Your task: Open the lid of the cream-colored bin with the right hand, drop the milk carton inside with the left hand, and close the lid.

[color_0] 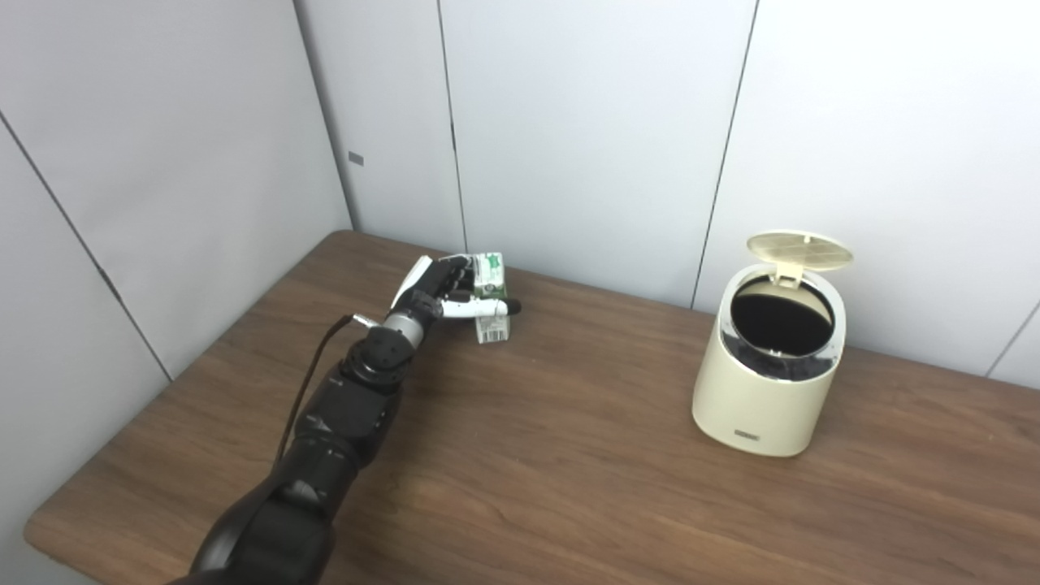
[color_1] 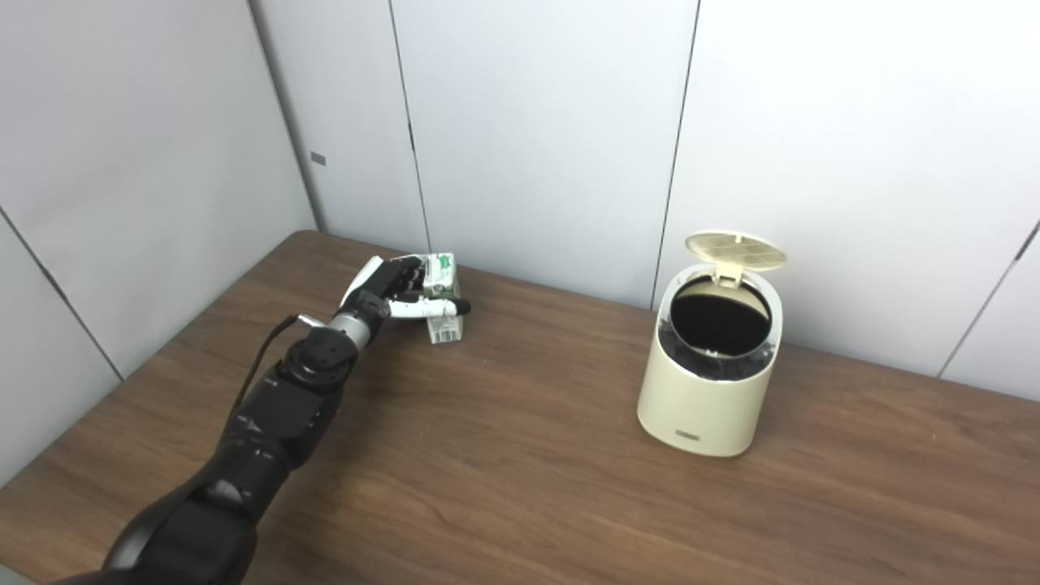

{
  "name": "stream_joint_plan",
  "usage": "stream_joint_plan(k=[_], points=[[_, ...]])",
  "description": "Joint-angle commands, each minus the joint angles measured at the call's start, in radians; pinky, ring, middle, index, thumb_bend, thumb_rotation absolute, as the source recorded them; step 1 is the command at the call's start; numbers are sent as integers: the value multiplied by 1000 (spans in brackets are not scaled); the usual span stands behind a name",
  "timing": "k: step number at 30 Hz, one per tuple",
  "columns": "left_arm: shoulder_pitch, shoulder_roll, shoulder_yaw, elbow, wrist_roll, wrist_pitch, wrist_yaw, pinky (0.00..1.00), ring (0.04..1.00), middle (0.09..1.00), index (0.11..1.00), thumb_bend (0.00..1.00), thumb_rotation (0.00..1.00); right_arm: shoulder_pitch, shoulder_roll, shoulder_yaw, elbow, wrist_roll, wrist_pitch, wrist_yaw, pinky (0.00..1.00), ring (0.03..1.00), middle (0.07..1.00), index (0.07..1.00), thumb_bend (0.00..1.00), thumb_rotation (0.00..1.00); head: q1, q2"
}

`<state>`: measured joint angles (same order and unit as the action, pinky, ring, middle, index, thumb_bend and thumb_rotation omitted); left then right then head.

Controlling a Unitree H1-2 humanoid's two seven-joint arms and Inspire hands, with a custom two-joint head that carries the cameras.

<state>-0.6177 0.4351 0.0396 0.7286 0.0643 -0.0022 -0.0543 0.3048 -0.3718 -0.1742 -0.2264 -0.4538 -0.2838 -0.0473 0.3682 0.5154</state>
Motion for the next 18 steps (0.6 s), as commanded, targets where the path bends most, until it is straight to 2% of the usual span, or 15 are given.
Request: stream_joint_plan(k=[1,3,4,5,7,8,9,10,11,12,13,14,18], points=[[-25,-16,-15,-15,0,11,-23,777,797,764,766,1000,196,0,-20,-12,-20,4,-15,-7,427,595,647,612,393,0,1,0],[-22,-25,-4,-20,-1,3,3,770,783,743,740,1000,154,-1,-22,-11,-18,4,-15,-5,427,591,649,613,393,0,2,4],[-21,-32,7,-21,-5,-9,22,753,760,711,703,1000,96,-2,-22,-10,-18,3,-15,-5,427,591,651,614,393,0,2,4],[-19,-45,24,-17,-10,-42,56,725,730,684,670,1000,50,-3,-21,-10,-18,4,-17,-5,426,589,651,615,393,0,3,5],[-16,-60,35,-11,15,-97,125,516,549,565,558,934,10,-5,-22,-9,-14,3,-24,-8,426,588,647,611,393,0,3,7],[-15,-62,29,-7,44,-118,163,465,505,524,524,725,5,-5,-23,-9,-11,3,-27,-9,426,586,646,611,393,0,3,7],[-16,-61,20,-1,72,-131,196,431,484,502,503,618,2,-5,-24,-9,-9,1,-30,-10,427,588,645,612,393,0,3,7],[-18,-61,16,5,89,-136,219,407,474,491,490,563,1,-4,-24,-9,-9,3,-28,-9,427,591,645,613,393,0,3,7],[-21,-62,16,10,95,-134,235,376,462,478,483,524,0,-3,-22,-9,-15,2,-19,-5,419,598,647,616,458,516,3,7],[-23,-63,17,12,100,-124,246,362,457,472,483,515,0,-1,-21,-9,-22,1,-11,-1,419,601,648,617,474,695,3,7],[-24,-63,17,14,104,-119,252,353,454,468,483,511,0,-1,-20,-9,-24,0,-11,-2,418,601,647,619,478,784,3,7],[-24,-62,15,14,108,-120,256,340,444,461,488,508,0,-1,-21,-9,-24,0,-14,-2,403,589,646,618,476,826,3,7],[-21,-63,19,18,106,-138,268,306,430,446,494,505,0,-1,-22,-7,-23,3,-13,2,410,592,648,617,465,856,3,7]])
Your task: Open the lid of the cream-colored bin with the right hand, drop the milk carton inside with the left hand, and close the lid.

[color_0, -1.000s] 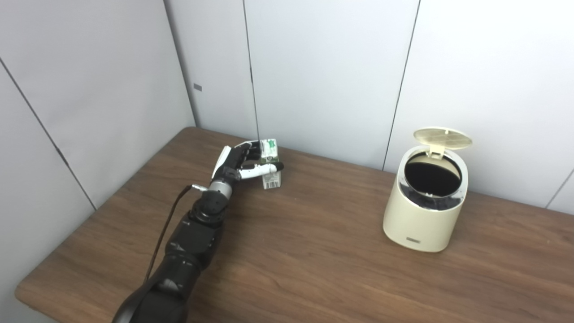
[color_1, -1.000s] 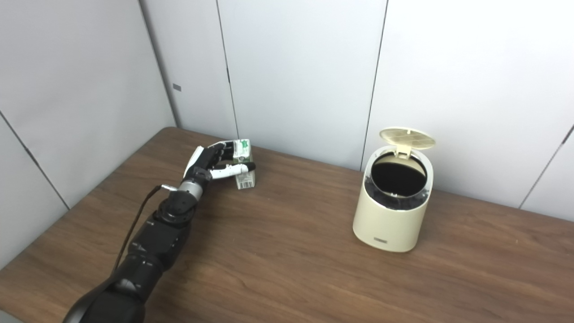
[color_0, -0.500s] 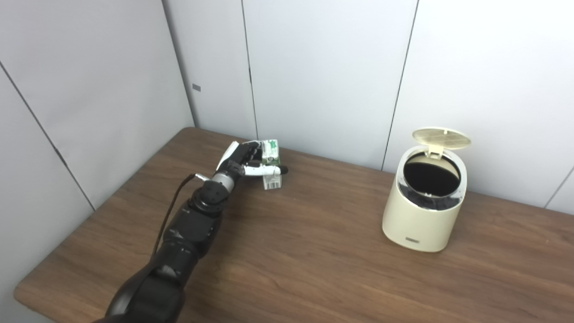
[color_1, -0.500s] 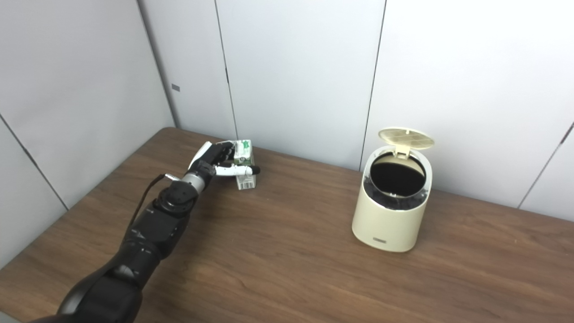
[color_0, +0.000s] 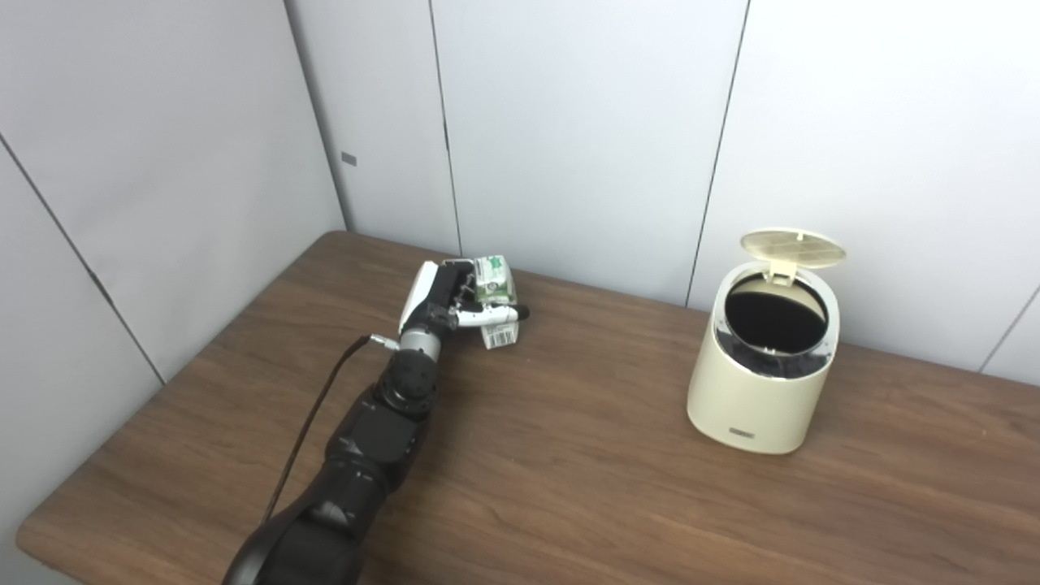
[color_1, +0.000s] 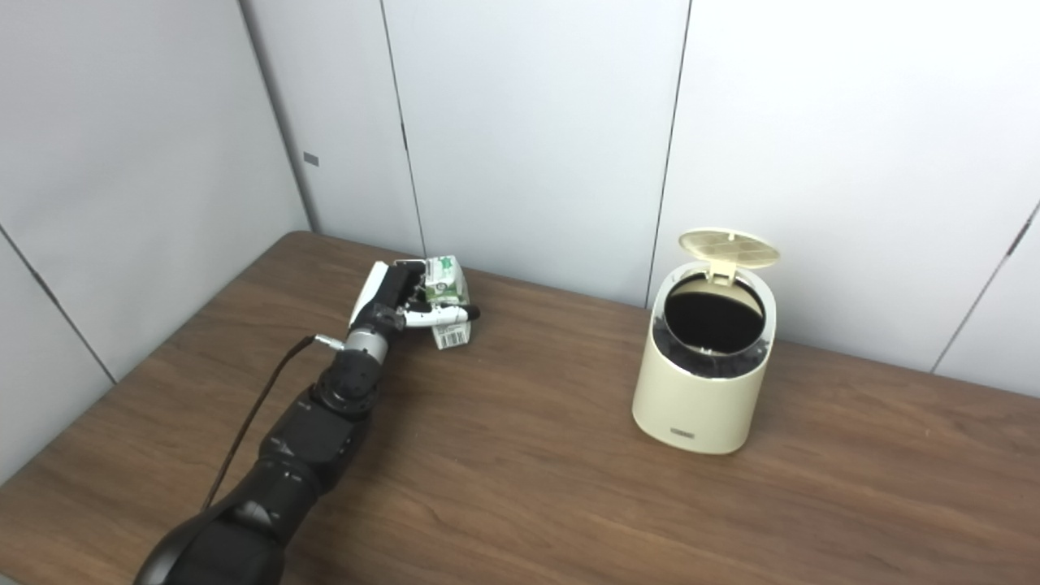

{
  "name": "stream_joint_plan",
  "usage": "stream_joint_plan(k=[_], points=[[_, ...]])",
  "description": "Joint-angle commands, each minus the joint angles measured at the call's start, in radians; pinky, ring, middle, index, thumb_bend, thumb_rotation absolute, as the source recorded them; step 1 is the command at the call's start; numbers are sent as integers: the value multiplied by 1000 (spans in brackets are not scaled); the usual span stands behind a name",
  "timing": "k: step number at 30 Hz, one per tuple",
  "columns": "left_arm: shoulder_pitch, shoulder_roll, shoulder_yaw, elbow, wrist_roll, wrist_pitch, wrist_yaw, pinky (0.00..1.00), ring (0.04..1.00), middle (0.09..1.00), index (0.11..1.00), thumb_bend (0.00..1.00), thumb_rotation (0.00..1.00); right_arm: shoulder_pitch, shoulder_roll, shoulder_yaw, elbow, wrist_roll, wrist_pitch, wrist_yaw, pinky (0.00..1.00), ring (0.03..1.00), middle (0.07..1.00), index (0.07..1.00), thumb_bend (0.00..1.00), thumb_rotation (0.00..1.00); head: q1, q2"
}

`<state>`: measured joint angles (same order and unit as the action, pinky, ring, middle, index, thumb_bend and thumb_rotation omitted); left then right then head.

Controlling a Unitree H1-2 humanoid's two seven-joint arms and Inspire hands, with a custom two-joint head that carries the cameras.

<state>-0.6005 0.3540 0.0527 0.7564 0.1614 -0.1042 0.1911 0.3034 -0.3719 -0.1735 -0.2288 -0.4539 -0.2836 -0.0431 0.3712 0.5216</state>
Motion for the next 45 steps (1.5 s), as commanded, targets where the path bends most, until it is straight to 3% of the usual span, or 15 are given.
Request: stream_joint_plan(k=[1,4,9,13,17,20,21,24,27,29,33,37,40,45], points=[[-38,16,9,-7,6,-39,27,280,420,439,496,504,0,0,-21,-7,-21,2,-11,-1,413,595,647,617,462,849,-1,3],[-28,7,25,-25,-8,-53,40,269,416,438,494,505,0,-5,-15,-2,-20,-7,-6,-1,410,593,646,614,454,841,7,-2],[-10,-1,39,-66,-15,-81,43,417,498,496,449,502,0,-16,3,15,-20,-32,0,-4,440,613,649,618,457,877,-5,-5],[4,-5,48,-112,-15,-109,46,363,480,493,460,505,0,-29,31,33,-39,-51,38,2,401,584,655,621,440,859,-35,-6],[39,-10,41,-227,42,-130,86,350,466,492,465,505,0,-58,60,65,-37,-77,58,-3,460,619,658,625,388,786,-72,-3],[66,-10,40,-301,76,-155,103,346,457,483,472,506,0,-93,94,100,-31,-112,63,-24,426,589,651,621,330,677,-113,2],[76,-11,43,-326,76,-157,100,346,453,480,475,506,0,-107,108,112,-28,-123,61,-35,435,591,640,609,279,500,-133,4],[101,-15,56,-387,55,-143,75,371,467,485,470,505,0,-138,142,137,-15,-138,59,-60,449,588,629,590,250,257,-176,3],[126,-18,62,-442,38,-142,48,378,472,487,468,505,0,-169,182,159,-12,-164,90,-62,459,591,627,586,246,80,-217,-2],[140,-21,63,-471,27,-146,27,380,472,487,467,505,0,-189,207,171,-9,-186,117,-60,465,593,625,584,257,20,-230,-7],[167,-27,44,-529,30,-177,-9,367,456,489,468,505,0,-233,249,192,19,-212,167,-66,458,590,620,580,346,0,-245,-19],[176,-41,29,-540,3,-208,-46,359,453,488,470,505,0,-286,285,210,73,-236,253,-56,483,611,646,595,344,0,-253,-48],[192,-73,18,-586,-41,-199,-89,352,452,480,476,505,0,-321,304,226,105,-246,329,-43,433,571,653,620,366,0,-273,-62],[184,-115,6,-591,-30,-238,-96,351,450,481,476,505,0,-398,324,244,222,-225,377,-83,423,552,634,642,391,0,-326,-96]])
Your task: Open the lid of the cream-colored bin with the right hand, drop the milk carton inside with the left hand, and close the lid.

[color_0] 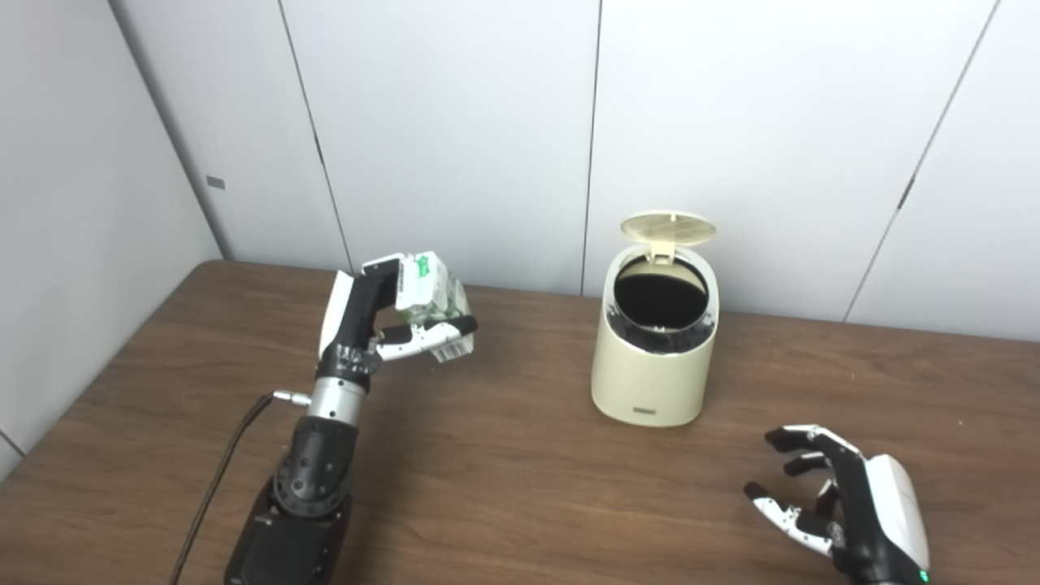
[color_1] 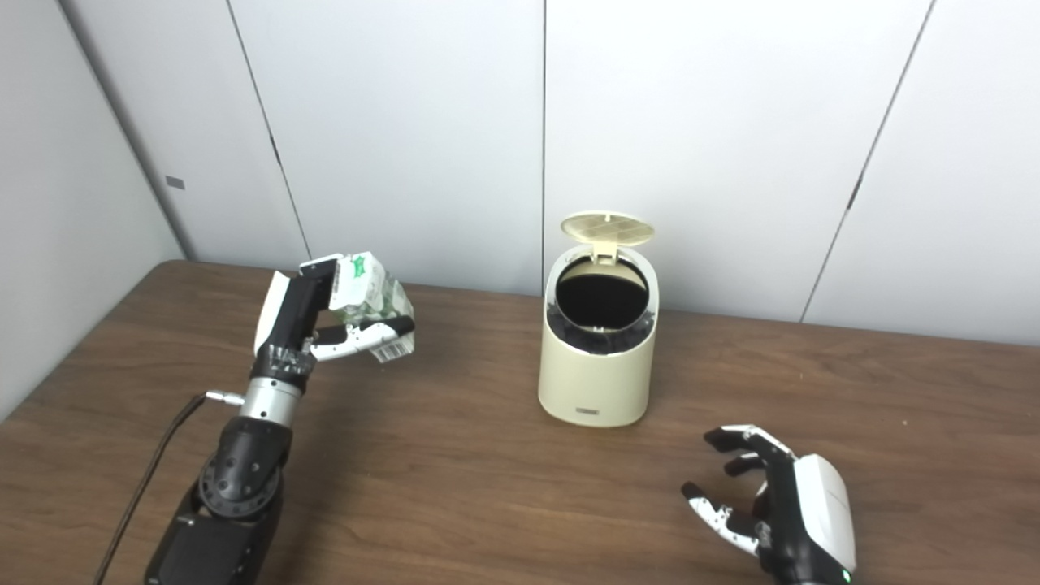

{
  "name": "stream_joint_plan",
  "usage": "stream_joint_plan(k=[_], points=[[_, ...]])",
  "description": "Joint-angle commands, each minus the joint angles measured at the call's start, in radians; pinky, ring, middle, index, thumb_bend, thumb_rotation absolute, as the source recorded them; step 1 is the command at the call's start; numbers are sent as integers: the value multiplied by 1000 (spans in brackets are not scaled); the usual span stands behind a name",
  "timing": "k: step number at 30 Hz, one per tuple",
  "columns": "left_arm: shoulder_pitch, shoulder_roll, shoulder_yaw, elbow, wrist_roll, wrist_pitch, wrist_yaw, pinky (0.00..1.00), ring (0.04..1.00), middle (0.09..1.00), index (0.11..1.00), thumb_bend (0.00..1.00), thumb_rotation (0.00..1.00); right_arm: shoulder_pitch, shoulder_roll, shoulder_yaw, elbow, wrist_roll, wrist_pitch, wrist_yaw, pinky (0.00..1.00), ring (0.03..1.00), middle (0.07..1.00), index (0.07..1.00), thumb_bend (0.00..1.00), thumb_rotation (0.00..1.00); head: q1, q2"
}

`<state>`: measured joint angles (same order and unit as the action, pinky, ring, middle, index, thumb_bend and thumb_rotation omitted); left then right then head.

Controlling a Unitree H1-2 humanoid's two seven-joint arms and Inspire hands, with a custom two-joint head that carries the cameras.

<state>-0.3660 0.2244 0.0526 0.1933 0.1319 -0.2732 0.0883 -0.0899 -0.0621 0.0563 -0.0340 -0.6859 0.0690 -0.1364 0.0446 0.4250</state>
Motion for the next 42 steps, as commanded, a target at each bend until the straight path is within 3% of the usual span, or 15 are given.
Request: stream_joint_plan(k=[1,6,11,20,24,32,37,42], points=[[-54,12,5,-22,4,-81,7,350,451,481,476,505,0,-21,17,13,59,20,23,-4,415,545,631,647,388,0,-12,-12],[-77,6,11,19,0,-138,1,347,444,479,481,505,0,-91,26,16,206,66,-31,-97,369,491,581,654,372,0,-34,-32],[-101,-6,10,50,2,-193,13,353,447,481,480,505,0,-160,29,29,337,110,-73,-147,435,563,632,651,355,0,-46,-51],[-134,-35,-32,38,12,-197,81,340,433,475,498,504,0,-232,46,57,470,159,-104,-190,393,517,614,666,352,0,-89,-65],[-141,-59,-40,23,-15,-197,71,347,438,475,502,504,0,-227,50,66,468,166,-104,-201,406,529,602,664,350,0,-100,-60],[-167,-117,-70,26,27,-196,95,360,454,474,491,505,0,-201,56,75,405,165,-60,-185,408,545,630,668,340,0,-121,-37],[-181,-150,-105,35,54,-196,121,373,460,474,488,505,0,-181,57,80,364,170,-38,-174,466,601,670,672,341,0,-127,-24],[-203,-177,-145,55,41,-196,131,354,451,477,490,505,0,-172,61,83,341,169,-26,-177,413,541,625,671,342,0,-132,-19]])
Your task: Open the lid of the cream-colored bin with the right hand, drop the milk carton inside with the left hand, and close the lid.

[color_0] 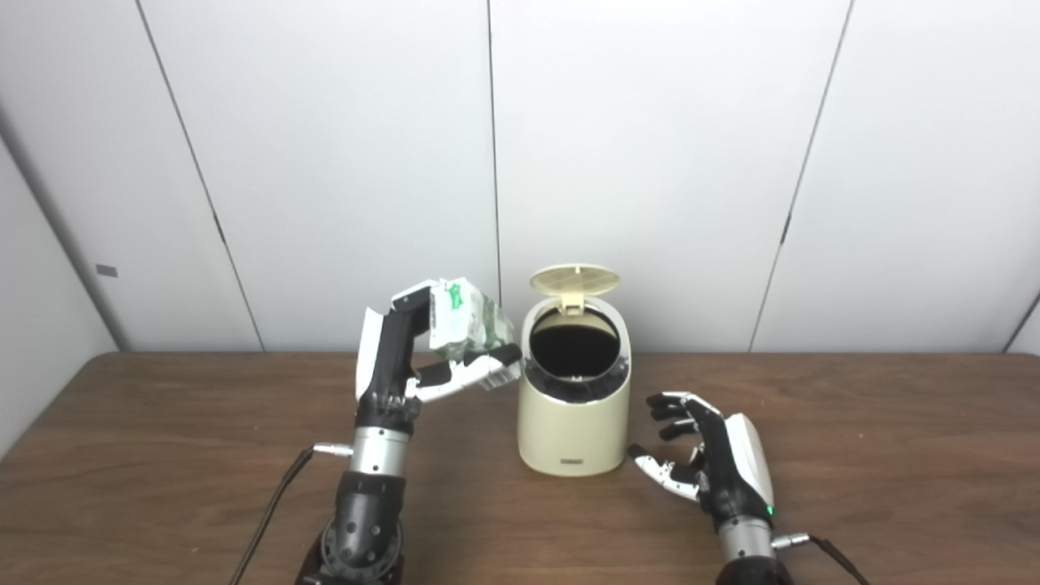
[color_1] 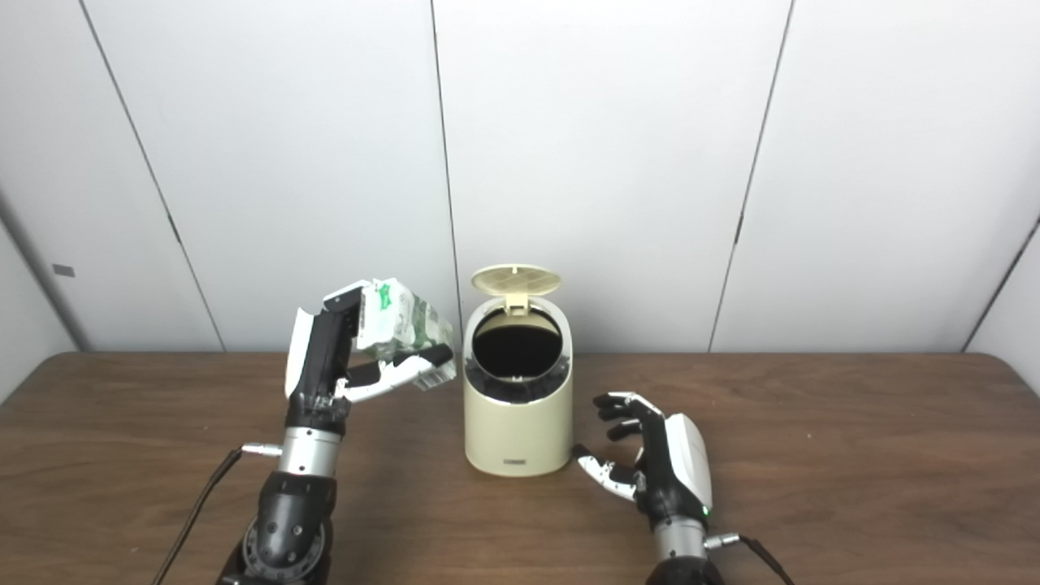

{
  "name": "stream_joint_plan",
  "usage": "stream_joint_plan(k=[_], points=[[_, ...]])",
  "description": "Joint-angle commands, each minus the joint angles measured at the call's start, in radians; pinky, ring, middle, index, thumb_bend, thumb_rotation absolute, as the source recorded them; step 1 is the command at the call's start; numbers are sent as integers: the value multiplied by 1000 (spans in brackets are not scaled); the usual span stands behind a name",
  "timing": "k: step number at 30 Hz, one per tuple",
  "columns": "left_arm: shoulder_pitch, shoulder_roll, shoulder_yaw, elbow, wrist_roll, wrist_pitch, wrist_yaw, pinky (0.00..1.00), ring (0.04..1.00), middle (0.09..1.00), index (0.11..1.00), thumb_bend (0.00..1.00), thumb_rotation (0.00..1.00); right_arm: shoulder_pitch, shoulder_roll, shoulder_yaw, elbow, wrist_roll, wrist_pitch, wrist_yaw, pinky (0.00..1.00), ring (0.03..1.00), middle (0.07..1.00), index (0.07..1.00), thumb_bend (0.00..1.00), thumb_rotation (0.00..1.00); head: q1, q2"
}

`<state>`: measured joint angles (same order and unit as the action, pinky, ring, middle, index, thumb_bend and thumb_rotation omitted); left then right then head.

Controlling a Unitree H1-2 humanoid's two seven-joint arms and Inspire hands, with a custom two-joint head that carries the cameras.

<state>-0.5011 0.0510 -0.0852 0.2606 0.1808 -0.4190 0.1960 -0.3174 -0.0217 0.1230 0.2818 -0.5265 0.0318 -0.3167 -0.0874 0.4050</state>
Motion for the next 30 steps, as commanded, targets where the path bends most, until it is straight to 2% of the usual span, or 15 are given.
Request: stream_joint_plan(k=[1,6,10,13,18,20,22,26,30], points=[[-72,-6,-15,-9,-10,-51,27,350,448,477,491,505,0,56,21,17,23,9,12,4,414,545,626,671,345,0,-1,2],[-78,-11,-38,2,-13,-51,40,337,443,474,496,505,0,62,26,21,9,7,30,9,416,553,630,675,346,0,-7,4],[-86,-9,-51,6,-11,-51,42,339,443,474,496,505,0,63,27,25,2,6,43,15,462,596,660,678,343,0,-12,4],[-98,-10,-52,8,-10,-50,40,358,454,474,489,505,0,63,28,27,4,5,42,10,432,568,639,677,344,0,-15,4],[-126,-11,-59,28,-7,-50,40,403,474,466,484,505,0,64,32,32,0,3,48,10,477,611,678,678,343,0,-30,2],[-134,-13,-65,37,-20,-50,29,384,469,469,484,506,0,67,32,35,-1,2,46,8,494,627,690,678,343,0,-32,1],[-144,-11,-79,51,-23,-51,24,379,466,471,484,505,0,70,33,37,-4,0,49,7,506,633,690,676,342,0,-33,1],[-177,2,-118,99,30,-51,76,406,479,471,478,505,0,80,32,49,-17,-14,56,3,521,642,694,677,340,0,-43,6],[-219,-2,-127,165,7,-51,73,413,472,467,483,505,0,92,31,58,-37,-20,62,7,505,622,680,670,344,0,-47,13]])
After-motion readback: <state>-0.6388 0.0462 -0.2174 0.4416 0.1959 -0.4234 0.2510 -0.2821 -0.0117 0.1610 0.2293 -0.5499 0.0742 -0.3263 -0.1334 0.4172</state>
